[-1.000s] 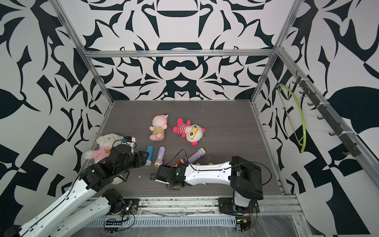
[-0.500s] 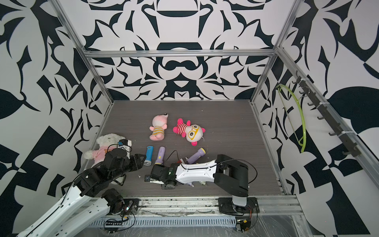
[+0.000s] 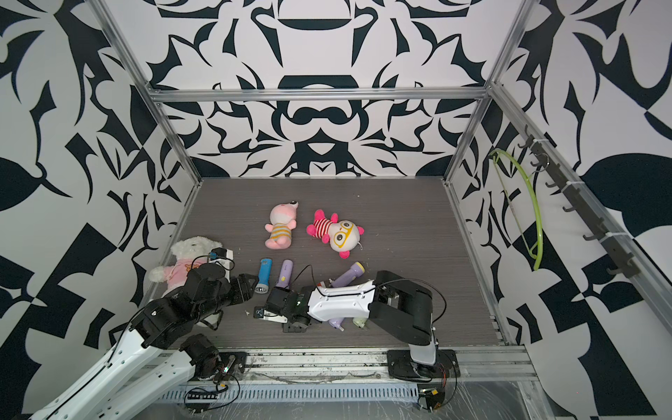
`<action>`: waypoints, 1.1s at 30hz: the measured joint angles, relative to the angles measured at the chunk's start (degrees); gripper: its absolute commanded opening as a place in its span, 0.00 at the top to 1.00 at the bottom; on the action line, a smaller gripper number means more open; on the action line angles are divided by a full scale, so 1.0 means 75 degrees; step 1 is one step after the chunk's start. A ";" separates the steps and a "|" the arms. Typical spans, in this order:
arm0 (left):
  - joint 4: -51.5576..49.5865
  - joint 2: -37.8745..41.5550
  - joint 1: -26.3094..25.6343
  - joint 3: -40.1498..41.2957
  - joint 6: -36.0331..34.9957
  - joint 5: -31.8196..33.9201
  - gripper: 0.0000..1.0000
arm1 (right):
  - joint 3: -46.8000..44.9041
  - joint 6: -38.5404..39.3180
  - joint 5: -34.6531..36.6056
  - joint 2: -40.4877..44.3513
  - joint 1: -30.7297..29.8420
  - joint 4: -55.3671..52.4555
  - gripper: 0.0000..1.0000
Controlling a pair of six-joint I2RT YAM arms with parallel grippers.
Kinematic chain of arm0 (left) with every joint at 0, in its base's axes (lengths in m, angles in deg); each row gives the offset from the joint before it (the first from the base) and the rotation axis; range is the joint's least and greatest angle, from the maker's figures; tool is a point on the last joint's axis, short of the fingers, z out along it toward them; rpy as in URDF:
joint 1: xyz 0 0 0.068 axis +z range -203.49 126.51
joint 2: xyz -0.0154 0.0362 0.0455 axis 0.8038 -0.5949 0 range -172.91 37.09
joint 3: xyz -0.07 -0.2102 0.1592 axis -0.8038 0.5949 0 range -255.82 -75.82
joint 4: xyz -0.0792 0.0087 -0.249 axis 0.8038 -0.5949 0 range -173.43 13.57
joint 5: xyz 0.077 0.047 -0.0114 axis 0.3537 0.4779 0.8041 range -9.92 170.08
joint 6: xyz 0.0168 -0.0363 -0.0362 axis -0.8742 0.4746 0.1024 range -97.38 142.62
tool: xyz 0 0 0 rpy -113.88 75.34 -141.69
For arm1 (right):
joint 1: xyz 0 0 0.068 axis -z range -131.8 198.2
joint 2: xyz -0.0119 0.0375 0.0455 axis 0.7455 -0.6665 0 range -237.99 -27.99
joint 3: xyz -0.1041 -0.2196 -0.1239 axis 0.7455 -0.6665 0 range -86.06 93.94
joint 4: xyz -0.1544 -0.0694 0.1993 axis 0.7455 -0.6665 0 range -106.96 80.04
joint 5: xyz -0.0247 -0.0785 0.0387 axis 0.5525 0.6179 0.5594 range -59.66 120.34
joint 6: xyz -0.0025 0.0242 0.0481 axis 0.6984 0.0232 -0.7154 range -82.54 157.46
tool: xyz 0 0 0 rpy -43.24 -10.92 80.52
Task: Close the plug at the bottom of the flashlight
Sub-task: Pick up the flashlight from the center of the board.
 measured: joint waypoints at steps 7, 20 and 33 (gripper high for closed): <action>0.0026 0.0000 0.0003 -0.0114 -0.0096 0.0082 0.40 | 0.0020 -0.0268 -0.0219 0.0702 0.0111 -0.0516 1.00; 0.3177 -0.0766 0.0003 -0.0131 -0.1527 -0.0571 0.23 | 0.0268 -0.2095 -0.1649 0.5613 0.3101 0.0009 1.00; 0.8294 -0.4739 -0.0402 -0.1329 -0.1749 -0.4634 0.20 | 0.0137 -0.3077 -0.2757 0.6315 0.4170 0.1297 1.00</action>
